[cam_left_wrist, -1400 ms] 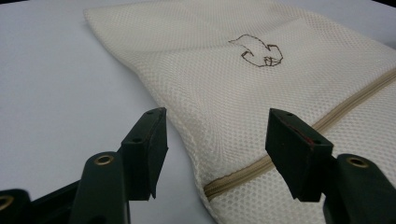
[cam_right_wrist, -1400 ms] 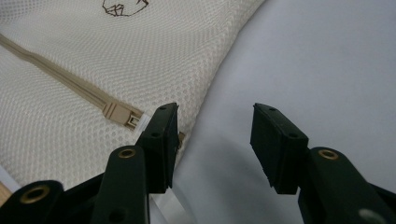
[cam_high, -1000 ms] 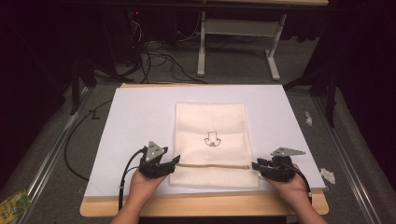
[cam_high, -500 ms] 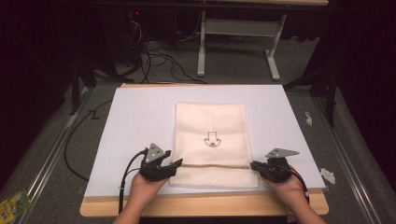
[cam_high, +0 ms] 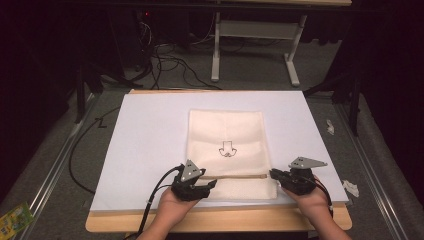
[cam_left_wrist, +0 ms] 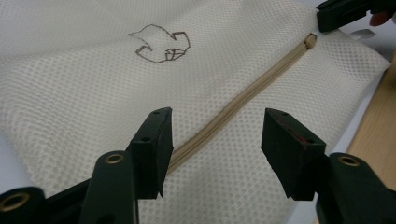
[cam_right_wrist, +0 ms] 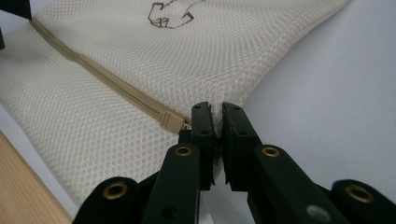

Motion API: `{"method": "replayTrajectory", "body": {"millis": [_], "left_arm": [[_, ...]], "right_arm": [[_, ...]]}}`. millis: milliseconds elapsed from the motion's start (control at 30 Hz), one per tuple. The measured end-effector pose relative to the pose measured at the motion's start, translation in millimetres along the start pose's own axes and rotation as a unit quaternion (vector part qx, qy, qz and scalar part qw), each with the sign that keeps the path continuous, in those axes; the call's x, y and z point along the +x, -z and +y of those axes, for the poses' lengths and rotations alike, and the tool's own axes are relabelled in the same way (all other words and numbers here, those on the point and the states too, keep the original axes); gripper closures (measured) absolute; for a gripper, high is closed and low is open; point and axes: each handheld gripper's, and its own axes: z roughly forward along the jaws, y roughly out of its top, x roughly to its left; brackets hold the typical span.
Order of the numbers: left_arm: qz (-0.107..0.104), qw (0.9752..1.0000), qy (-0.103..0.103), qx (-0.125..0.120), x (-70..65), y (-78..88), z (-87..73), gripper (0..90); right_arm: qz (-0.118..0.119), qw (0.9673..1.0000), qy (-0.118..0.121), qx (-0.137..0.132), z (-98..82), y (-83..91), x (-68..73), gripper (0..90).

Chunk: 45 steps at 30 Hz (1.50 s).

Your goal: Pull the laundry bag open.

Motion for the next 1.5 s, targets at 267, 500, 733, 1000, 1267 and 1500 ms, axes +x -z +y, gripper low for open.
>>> {"method": "replayTrajectory", "body": {"millis": [267, 500, 733, 1000, 1267, 1500], "left_arm": [[-0.039, 0.9988, 0.026, -0.012, -13.9, -14.9, 11.1, 45.5], [-0.084, 0.9956, 0.039, -0.01, -41.2, -52.5, 29.3, 52.5], [-0.095, 0.9944, 0.046, 0.0, -65.9, -90.1, 43.6, 57.6], [-0.089, 0.9942, 0.06, -0.012, -76.2, -108.0, 51.8, 65.2], [-0.074, 0.9954, 0.054, -0.029, -76.3, -107.7, 52.9, 78.9], [-0.078, 0.9951, 0.043, -0.044, -78.4, -105.4, 53.5, 84.4]], "right_arm": [[0.001, 0.9995, 0.01, -0.031, 8.4, 10.0, 4.9, 85.7], [0.001, 0.9986, 0.013, -0.051, 13.0, 12.8, 7.0, 85.6], [0.007, 0.9979, 0.02, -0.06, 14.1, 13.9, 9.1, 85.7], [0.008, 0.9977, 0.024, -0.063, 15.1, 13.7, 12.5, 85.9], [0.007, 0.9976, 0.027, -0.064, 14.9, 14.0, 12.8, 85.8], [0.005, 0.9977, 0.028, -0.062, 14.4, 13.2, 13.0, 85.8]]}}
